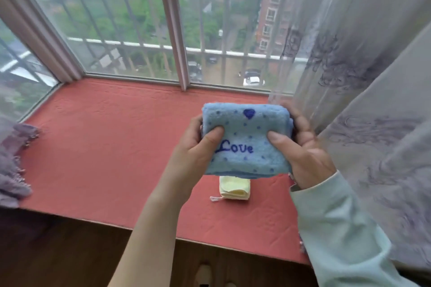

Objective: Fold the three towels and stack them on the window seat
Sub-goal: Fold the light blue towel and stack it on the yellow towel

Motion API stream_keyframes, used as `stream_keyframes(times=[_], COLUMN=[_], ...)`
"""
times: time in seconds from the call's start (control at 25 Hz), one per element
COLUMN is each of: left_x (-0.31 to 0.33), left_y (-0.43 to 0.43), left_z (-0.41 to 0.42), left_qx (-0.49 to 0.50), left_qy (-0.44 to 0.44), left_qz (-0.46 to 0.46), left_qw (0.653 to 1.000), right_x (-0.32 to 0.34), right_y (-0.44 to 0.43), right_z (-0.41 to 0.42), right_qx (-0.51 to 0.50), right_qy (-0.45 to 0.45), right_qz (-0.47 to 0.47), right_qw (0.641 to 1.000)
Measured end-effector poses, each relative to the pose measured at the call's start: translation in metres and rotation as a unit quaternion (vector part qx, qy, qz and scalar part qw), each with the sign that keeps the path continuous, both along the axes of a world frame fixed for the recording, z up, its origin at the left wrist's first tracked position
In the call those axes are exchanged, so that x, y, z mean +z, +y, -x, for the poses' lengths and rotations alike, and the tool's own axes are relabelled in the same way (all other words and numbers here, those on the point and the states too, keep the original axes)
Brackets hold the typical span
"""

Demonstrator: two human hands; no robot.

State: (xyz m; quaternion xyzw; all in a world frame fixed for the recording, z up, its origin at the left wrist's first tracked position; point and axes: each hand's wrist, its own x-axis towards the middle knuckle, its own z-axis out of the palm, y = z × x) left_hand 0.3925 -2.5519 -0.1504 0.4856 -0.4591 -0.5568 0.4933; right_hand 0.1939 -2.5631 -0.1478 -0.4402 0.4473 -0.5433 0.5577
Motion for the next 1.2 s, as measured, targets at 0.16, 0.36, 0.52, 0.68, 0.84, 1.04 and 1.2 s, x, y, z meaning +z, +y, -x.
stream_keyframes(times=[0.16,0.36,0.52,0.68,0.84,1.04,1.2], left_x=[-0.061,-0.152,-0.231,-0.304,-0.368,-0.404,-0.404], left_y=[-0.040,-0.076,-0.092,-0.099,-0.095,-0.080,-0.085], left_z=[-0.002,-0.008,-0.002,0.011,0.012,0.010,0.010], left_qx=[-0.031,-0.029,-0.016,-0.003,0.013,0.001,0.007], left_qy=[0.023,0.030,0.021,-0.001,-0.079,-0.110,-0.085], left_qz=[-0.058,-0.144,-0.186,-0.209,-0.206,-0.234,-0.243], left_qw=[0.998,0.989,0.982,0.978,0.975,0.966,0.966], right_x=[-0.062,-0.160,-0.240,-0.309,-0.372,-0.409,-0.410], right_y=[-0.036,-0.069,-0.076,-0.082,-0.075,-0.061,-0.064], right_z=[-0.004,-0.006,-0.006,-0.003,-0.004,-0.009,-0.006], right_qx=[-0.055,-0.089,-0.114,-0.134,-0.128,-0.137,-0.131], right_qy=[0.011,0.048,0.049,0.058,0.083,0.112,0.111], right_qz=[-0.041,-0.083,-0.137,-0.180,-0.198,-0.185,-0.178], right_qw=[0.998,0.991,0.983,0.973,0.968,0.967,0.969])
